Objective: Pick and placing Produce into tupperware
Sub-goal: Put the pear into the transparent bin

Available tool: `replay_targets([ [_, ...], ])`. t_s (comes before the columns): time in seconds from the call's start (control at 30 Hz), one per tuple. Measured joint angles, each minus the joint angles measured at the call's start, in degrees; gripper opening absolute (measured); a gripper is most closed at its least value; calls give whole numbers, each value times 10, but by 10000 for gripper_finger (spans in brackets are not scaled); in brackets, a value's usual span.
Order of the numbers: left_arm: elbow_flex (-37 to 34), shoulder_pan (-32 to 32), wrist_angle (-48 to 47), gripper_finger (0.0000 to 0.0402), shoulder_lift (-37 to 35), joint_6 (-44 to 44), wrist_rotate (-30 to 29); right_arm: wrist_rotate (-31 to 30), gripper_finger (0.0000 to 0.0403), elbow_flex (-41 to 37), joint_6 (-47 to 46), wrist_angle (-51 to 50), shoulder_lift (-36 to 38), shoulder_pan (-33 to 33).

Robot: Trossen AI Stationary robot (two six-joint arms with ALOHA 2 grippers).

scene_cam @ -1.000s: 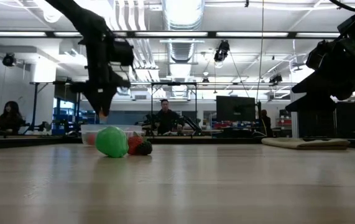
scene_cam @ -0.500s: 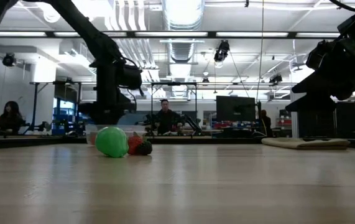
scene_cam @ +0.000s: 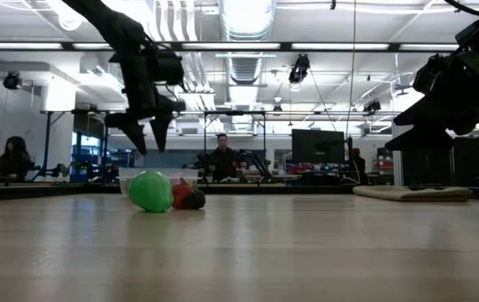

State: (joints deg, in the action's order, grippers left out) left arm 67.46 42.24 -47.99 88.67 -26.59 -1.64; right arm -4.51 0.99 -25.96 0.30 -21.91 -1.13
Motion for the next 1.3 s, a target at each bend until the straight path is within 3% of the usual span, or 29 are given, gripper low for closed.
replay_targets([
  [0.07,0,-2,0,221,-24,9,27,0,313,0,0,0,0,0],
  [0.2,3,-50,6,221,-87,126,89,0,313,0,0,0,0,0],
  [0.47,-8,-234,15,221,-141,319,80,0,313,0,0,0,0,0],
  [0.73,-10,-348,25,221,-88,228,55,0,313,0,0,0,0,0],
  [1.0,-11,-459,25,221,-19,280,-36,0,313,0,0,0,0,0],
  [1.3,-10,-517,28,222,31,232,-42,0,313,0,0,0,0,0],
])
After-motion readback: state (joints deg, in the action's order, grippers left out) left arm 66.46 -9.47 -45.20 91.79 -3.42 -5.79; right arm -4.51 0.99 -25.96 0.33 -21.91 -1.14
